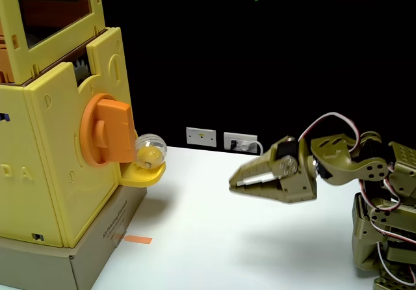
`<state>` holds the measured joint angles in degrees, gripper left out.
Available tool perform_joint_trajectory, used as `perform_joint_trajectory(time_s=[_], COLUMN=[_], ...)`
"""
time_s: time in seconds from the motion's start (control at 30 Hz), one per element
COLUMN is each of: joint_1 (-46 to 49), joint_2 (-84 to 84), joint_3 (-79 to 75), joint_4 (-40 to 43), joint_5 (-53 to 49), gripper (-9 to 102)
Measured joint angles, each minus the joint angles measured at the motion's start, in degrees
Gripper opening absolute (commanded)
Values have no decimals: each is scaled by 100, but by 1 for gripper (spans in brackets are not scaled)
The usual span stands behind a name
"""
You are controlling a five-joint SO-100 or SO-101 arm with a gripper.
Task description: Turn the button of vending machine.
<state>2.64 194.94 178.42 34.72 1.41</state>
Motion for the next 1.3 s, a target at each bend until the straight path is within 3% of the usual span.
perform_joint_trajectory(time_s=[0.63, 1.03, 1.3], joint_1=[-211, -211, -211], joint_2=[0, 0, 0], joint_3=[650, 650, 650], joint_4=[554, 2470, 2522], joint_5=[35, 176, 264], gripper=[1, 0, -1])
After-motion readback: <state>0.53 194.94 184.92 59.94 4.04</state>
